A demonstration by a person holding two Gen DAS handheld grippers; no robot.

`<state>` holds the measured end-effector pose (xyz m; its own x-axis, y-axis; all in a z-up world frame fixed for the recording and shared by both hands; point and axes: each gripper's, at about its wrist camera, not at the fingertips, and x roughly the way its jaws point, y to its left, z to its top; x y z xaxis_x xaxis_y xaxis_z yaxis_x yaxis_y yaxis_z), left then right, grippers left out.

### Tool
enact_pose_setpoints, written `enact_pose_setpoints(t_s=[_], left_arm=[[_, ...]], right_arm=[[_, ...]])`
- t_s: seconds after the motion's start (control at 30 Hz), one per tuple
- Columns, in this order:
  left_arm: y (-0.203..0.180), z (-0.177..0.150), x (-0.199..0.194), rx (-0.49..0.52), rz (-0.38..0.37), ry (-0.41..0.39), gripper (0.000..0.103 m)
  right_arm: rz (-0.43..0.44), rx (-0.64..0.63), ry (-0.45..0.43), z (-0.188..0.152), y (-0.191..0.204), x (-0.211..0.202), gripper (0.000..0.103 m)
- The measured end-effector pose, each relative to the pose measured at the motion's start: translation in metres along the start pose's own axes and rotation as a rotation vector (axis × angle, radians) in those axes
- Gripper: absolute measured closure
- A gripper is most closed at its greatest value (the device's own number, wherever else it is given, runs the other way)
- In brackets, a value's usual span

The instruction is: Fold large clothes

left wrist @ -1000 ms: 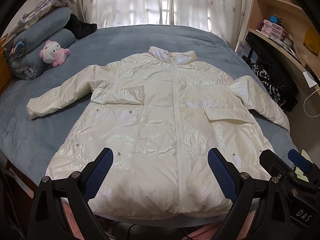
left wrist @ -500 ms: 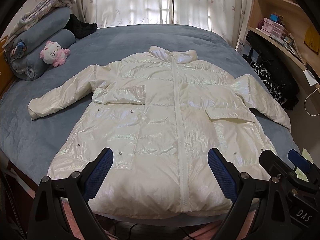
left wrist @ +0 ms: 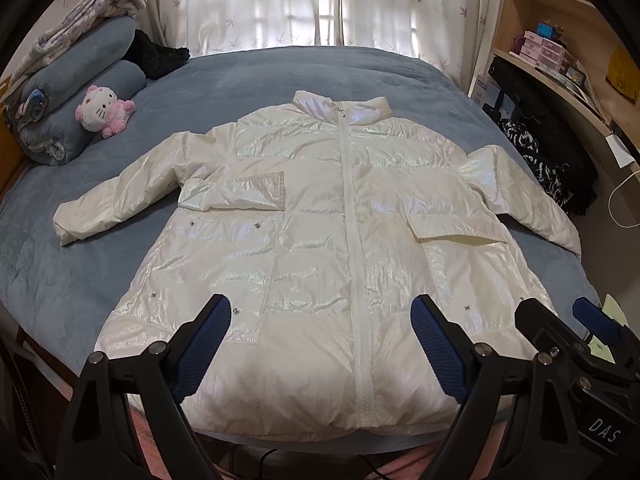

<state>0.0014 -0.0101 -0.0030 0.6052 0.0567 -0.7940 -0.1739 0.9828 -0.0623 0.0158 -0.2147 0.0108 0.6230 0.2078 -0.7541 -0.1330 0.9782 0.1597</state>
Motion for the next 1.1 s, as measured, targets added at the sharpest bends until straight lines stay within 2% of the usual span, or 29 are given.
enact_pose_setpoints(t_s=[0.33,0.5,0.63,0.8,0.97,1.1], left_arm=[[-0.004,0.003,0.003,0.002,-0.010,0.006,0.015],[-0.014,0.014,0.004,0.055,-0.007,-0.018,0.014],[-0.023,0.026,0.001,0.106,-0.021,-0.038,0.014],[-0.028,0.045,-0.007,0.103,-0.089,-0.078,0.014],[-0.043,0.066,-0.013,0.153,-0.157,-0.142,0.014],[-0.061,0.086,-0.014,0.195,-0.137,-0.167,0.014]], right_arm=[[-0.004,0.001,-0.008,0.004,-0.002,0.003,0.000],[-0.010,-0.028,-0.020,0.013,0.000,-0.003,0.000],[-0.061,-0.083,-0.061,0.024,0.001,-0.013,0.000],[-0.112,-0.146,-0.101,0.041,-0.004,-0.025,0.000],[-0.228,-0.183,-0.153,0.062,-0.018,-0.038,0.000],[-0.174,-0.123,-0.147,0.084,-0.050,-0.046,0.000]])
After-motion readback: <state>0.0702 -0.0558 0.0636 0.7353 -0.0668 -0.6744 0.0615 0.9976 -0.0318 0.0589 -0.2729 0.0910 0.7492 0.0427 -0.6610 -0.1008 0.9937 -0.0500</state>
